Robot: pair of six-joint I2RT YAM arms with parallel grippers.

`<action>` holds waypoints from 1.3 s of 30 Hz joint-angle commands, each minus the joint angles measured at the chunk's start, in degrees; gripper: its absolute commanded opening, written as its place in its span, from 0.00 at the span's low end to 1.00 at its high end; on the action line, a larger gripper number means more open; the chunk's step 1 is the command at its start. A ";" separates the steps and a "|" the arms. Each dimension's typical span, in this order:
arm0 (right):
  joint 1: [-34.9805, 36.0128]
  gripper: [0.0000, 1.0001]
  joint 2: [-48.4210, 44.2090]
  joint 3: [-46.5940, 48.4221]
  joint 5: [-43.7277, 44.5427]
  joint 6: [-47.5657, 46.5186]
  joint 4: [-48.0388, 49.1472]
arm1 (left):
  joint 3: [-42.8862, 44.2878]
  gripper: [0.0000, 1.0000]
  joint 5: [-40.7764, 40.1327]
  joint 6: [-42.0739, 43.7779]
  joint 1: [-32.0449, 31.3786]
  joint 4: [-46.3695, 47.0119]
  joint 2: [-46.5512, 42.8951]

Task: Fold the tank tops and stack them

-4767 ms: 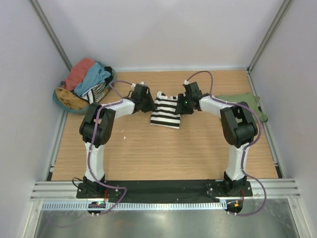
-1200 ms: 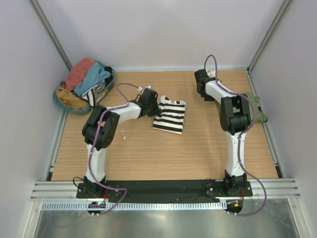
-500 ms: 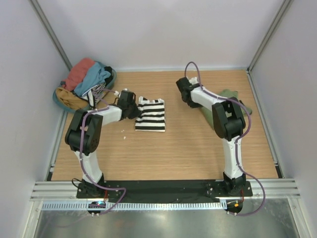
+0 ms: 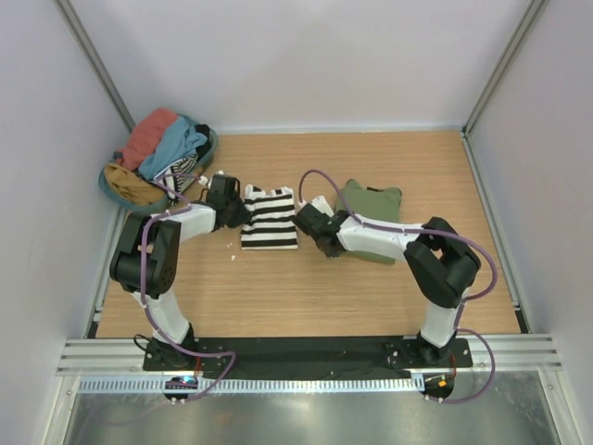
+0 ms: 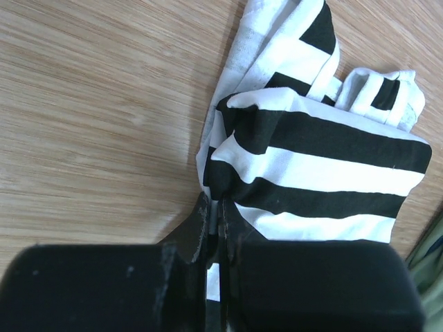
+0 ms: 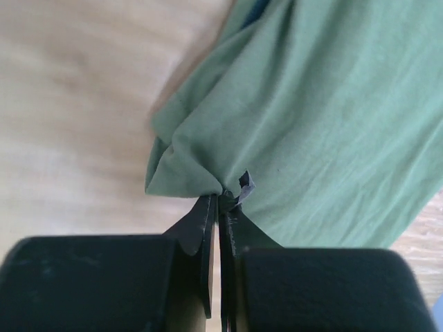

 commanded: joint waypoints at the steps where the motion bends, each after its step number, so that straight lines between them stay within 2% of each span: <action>1: 1.86 0.09 -6.10 -4.62 -1.04 4.19 -1.74 | -0.77 0.00 -1.16 2.25 0.24 -1.91 0.62; 5: 2.39 0.50 -10.14 -7.88 -1.55 5.34 -2.99 | -0.25 0.00 -0.63 2.43 0.32 -1.82 1.41; 8: 2.39 0.52 -11.64 -5.88 -5.32 4.03 -1.84 | 0.02 0.00 -0.63 2.52 0.32 -1.65 1.85; 12: 2.39 0.55 -9.72 1.94 -8.84 2.88 -2.72 | -0.16 0.00 -0.89 2.69 0.32 -1.65 1.67; 17: 1.34 0.68 -3.23 12.40 -13.67 2.44 -0.54 | -0.42 0.00 -2.04 3.66 0.32 -1.91 1.06; 21: -2.79 0.69 6.00 19.43 -20.96 5.42 1.93 | -0.33 0.00 -1.77 3.75 0.32 -1.91 1.50; 22: -3.84 0.68 7.33 21.45 -25.59 6.39 4.11 | -0.51 0.00 -1.69 3.66 0.32 -1.91 1.59; 27: -8.15 0.68 12.60 24.00 -34.15 13.24 11.51 | -0.77 0.00 -1.77 3.40 0.15 -1.74 1.85; 31: -9.83 0.66 16.21 26.30 -36.35 15.44 13.36 | -0.69 0.00 -1.69 3.40 0.15 -1.30 2.46; 33: -10.18 0.62 18.05 27.35 -37.50 15.97 13.71 | -0.60 0.00 -1.60 3.40 0.15 -1.30 2.73; 39: -9.92 0.58 21.22 28.94 -36.19 16.33 11.25 | -0.33 0.00 -1.86 3.48 0.24 -1.21 2.91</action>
